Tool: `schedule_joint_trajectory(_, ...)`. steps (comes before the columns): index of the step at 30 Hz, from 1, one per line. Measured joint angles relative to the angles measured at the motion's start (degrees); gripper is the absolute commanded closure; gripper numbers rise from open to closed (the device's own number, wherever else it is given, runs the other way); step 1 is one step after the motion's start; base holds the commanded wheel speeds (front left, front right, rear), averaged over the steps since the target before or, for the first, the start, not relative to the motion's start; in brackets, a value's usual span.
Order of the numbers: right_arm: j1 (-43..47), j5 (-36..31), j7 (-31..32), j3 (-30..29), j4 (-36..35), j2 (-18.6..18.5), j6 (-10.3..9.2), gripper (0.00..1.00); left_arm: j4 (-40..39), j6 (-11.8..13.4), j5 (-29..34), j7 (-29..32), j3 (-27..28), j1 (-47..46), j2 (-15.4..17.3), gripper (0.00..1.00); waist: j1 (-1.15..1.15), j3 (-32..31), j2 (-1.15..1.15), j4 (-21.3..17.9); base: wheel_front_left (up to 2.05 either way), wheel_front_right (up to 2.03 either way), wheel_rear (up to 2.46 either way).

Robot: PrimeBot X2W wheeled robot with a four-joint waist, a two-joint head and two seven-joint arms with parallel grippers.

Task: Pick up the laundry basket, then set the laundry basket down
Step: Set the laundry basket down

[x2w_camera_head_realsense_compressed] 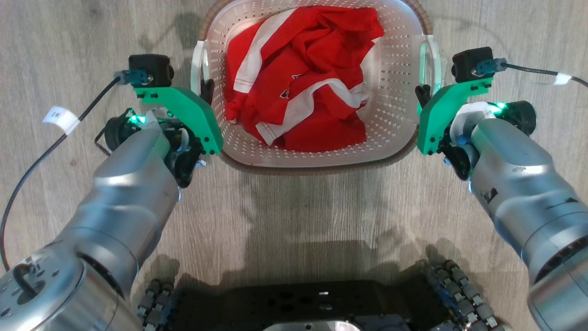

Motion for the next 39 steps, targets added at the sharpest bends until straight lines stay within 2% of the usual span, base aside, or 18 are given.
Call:
schedule_joint_trajectory(4,0.0,-0.7,0.1,0.3,0.1,0.0,-0.01,1.00,-0.4,0.0,-0.2,0.1,-0.3,0.0,0.2,1.00,0.00,-0.2,0.00,0.1,0.00,0.00,0.00)
schedule_joint_trajectory(5,0.0,-1.1,-0.1,0.7,-0.2,0.0,-0.03,0.97,-0.5,0.0,-0.7,0.1,-0.3,0.0,0.2,1.00,0.00,-0.2,0.00,0.2,0.00,0.00,0.00)
schedule_joint_trajectory(6,0.0,-1.6,-0.1,1.4,-0.6,0.0,-0.08,0.58,-0.6,0.0,-1.2,0.1,-0.2,0.0,0.3,0.80,0.00,-0.2,0.00,0.2,0.00,0.00,0.00)
schedule_joint_trajectory(7,0.0,-2.1,-0.1,2.2,-0.7,-0.1,-0.36,0.00,-0.6,0.0,-1.4,0.1,-0.3,0.0,0.6,0.29,0.00,-0.2,0.00,0.2,0.00,0.00,0.00)
schedule_joint_trajectory(8,0.1,-2.3,-0.1,2.4,-0.8,-0.2,-0.57,0.00,-0.6,-0.3,-1.5,0.0,-0.2,-0.1,0.9,0.00,0.00,-0.2,0.00,0.3,0.00,0.00,0.00)
schedule_joint_trajectory(14,0.3,-2.2,-1.5,3.2,-0.8,-2.0,-0.58,0.00,-0.6,-0.4,-2.1,1.1,-0.5,0.0,1.7,0.00,0.00,-1.4,0.00,0.4,0.00,0.00,0.00)
schedule_joint_trajectory(21,0.5,-1.2,-2.7,3.2,-0.6,-2.0,-0.58,0.00,-0.4,-0.4,-2.4,1.1,-1.6,1.2,2.0,0.00,0.00,-4.0,0.00,0.3,0.00,0.00,0.00)
schedule_joint_trajectory(35,6.0,-0.4,-8.8,3.1,0.3,-1.9,-0.59,0.00,2.2,-0.4,-0.8,-3.3,-2.7,6.2,2.7,0.00,0.00,-14.1,0.00,-0.4,0.00,0.00,0.00)
schedule_joint_trajectory(39,8.0,-0.4,-9.4,2.0,-0.1,-1.9,-0.59,0.00,1.8,0.8,1.7,-3.5,-1.2,6.9,3.2,0.00,0.00,-17.2,0.00,-0.5,0.00,0.00,0.00)
